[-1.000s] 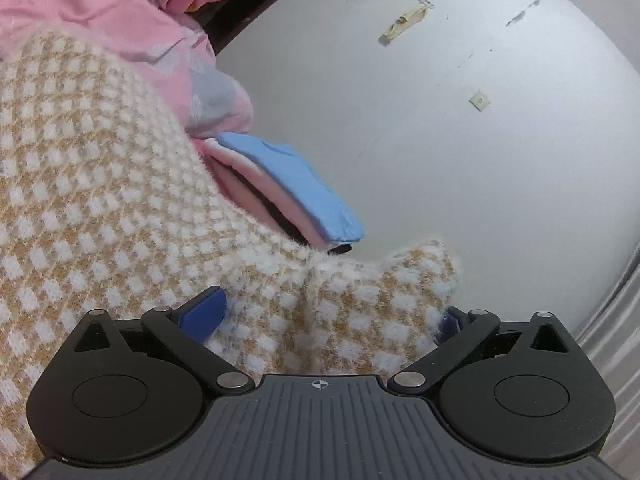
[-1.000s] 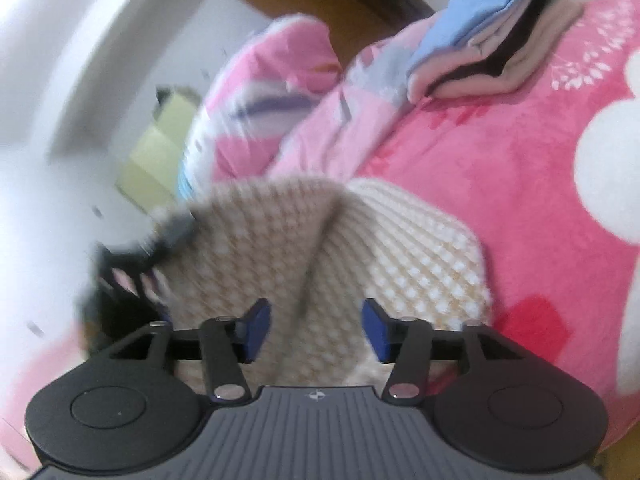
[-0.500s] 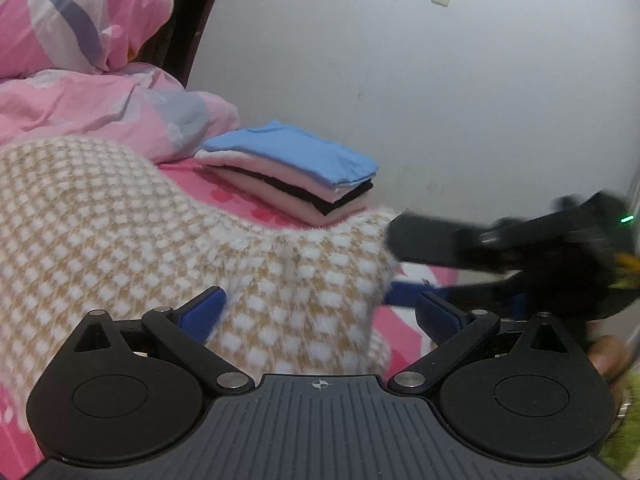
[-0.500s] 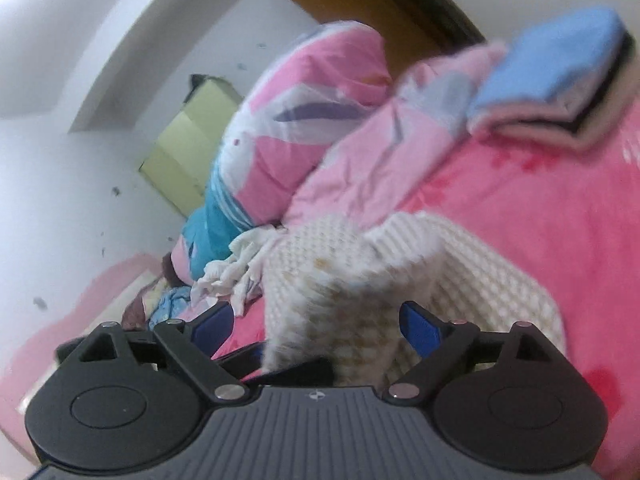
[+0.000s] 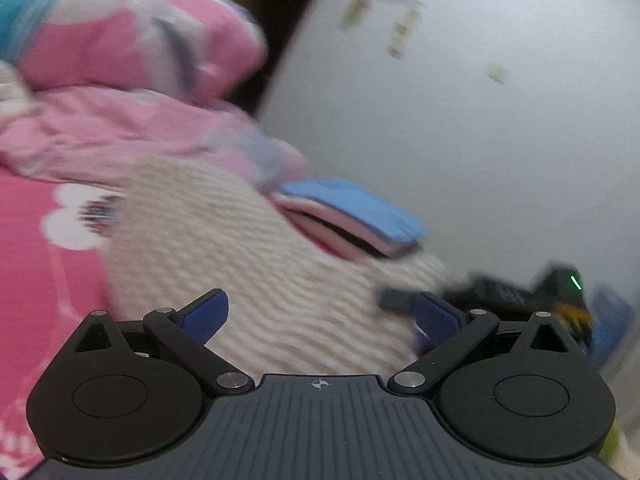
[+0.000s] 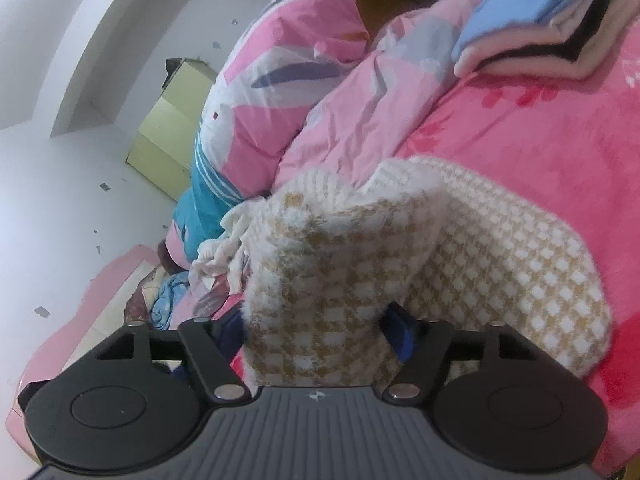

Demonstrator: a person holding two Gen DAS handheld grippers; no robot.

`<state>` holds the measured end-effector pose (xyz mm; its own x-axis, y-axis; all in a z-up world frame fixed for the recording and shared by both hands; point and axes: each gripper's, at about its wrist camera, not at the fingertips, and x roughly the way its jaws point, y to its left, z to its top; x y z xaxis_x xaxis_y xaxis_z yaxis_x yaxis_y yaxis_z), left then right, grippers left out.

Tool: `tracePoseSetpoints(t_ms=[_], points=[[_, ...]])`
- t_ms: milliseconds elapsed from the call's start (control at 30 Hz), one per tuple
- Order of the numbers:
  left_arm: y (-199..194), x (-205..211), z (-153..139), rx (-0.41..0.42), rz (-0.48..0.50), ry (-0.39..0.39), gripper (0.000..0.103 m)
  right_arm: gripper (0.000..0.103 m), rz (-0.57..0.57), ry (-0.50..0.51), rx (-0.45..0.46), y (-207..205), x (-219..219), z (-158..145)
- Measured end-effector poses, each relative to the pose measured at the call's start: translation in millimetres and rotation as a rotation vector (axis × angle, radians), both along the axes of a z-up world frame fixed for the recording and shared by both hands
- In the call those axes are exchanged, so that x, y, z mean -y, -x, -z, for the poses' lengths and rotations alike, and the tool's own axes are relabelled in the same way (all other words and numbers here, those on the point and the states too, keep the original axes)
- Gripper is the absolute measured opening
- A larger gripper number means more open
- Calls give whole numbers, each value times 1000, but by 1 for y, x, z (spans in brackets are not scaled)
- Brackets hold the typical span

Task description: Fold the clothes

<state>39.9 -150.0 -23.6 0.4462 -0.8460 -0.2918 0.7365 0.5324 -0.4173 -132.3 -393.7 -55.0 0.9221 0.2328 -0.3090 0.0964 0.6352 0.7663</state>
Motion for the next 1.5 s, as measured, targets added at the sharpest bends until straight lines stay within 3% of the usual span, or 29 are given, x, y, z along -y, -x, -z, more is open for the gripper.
tracePoseSetpoints(t_ms=[67,167,333,433,533,700,833,1000,1200,1500], points=[[-14,-6,1,-25,-124,-7,100,57,-3,2,-2,-1,-2,2],[-39,-1,2,-24,-278,-61,99,55,-6,27,-1,3,-7,0],[-65,19,11,19,-414,-159,99,56,-24,62,-10,12,-12,-7],[-73,34,20,-7,-393,-206,96,60,-47,90,-9,12,-17,-9],[-72,40,27,-7,-364,-201,96,60,-54,106,-28,2,-19,-5],[-66,46,33,25,-344,-202,97,59,-48,105,-35,-14,-22,4],[-68,53,35,62,-345,-222,99,56,-34,182,-33,-17,-35,6],[-69,58,33,84,-344,-238,99,26,14,274,-8,-8,-45,6],[-66,72,26,123,-328,-288,99,15,54,258,56,12,-40,12],[-53,110,13,244,-274,-429,99,12,100,232,97,34,-28,19]])
